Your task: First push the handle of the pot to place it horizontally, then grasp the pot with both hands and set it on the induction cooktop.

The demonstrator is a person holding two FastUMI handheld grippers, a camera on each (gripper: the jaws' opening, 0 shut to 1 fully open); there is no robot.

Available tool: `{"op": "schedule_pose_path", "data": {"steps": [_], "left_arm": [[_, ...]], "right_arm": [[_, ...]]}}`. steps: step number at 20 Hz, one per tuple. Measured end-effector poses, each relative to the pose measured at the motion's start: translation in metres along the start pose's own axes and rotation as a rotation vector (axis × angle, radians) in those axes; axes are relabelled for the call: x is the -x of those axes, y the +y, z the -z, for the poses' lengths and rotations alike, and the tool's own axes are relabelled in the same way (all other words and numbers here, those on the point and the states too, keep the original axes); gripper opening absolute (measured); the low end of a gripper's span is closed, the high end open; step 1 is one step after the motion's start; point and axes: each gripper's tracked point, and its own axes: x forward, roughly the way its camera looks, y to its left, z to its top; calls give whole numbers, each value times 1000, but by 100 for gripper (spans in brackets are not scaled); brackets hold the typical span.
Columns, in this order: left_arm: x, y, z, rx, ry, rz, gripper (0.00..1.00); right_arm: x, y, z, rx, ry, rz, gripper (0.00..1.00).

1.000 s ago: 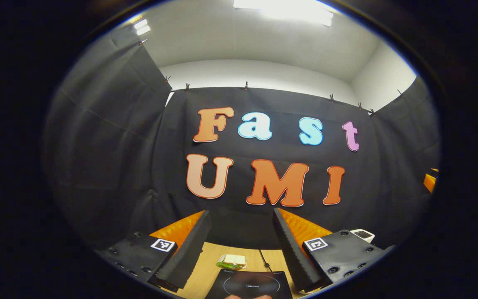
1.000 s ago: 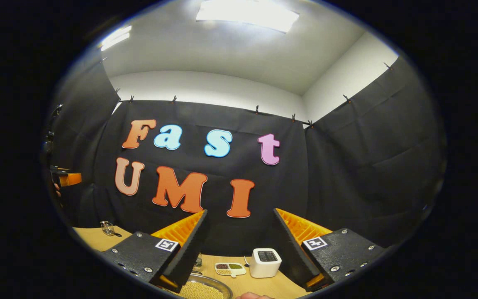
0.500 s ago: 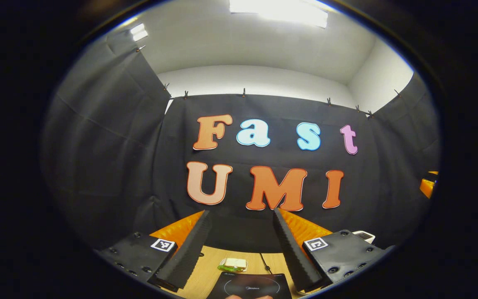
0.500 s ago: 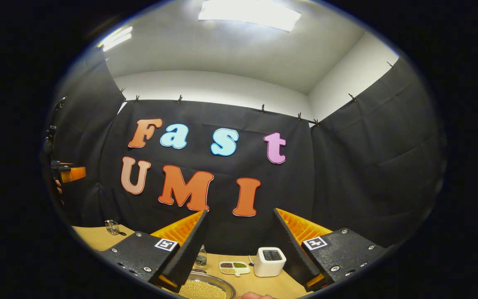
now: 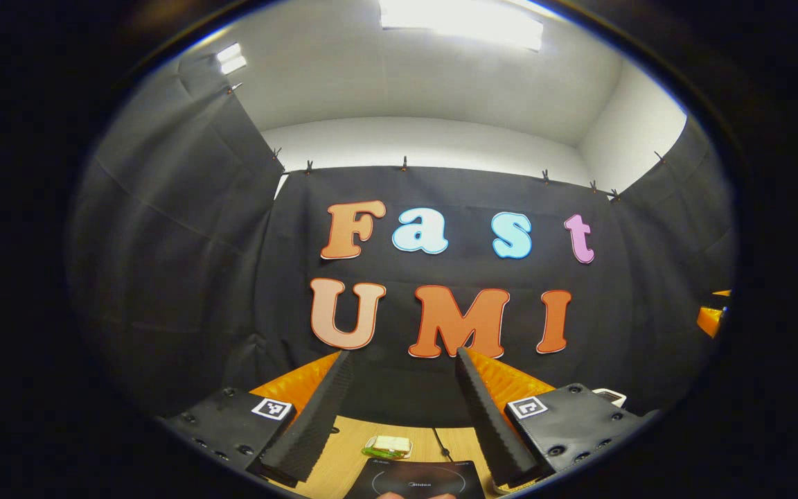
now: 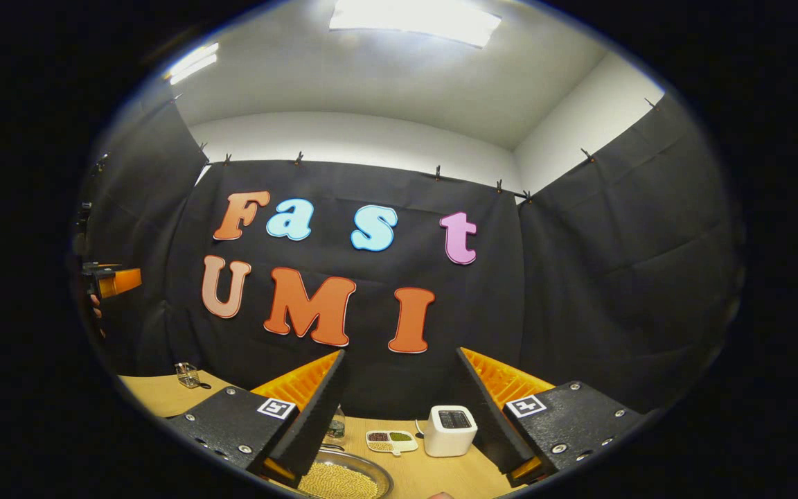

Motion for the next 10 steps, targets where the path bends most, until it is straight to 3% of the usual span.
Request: {"op": "schedule_pose_path", "data": {"steps": [10], "left_arm": [[0,-5,12,-13,17,3,98]], "right_arm": [[-4,27,72,-46,208,-100,94]]}}
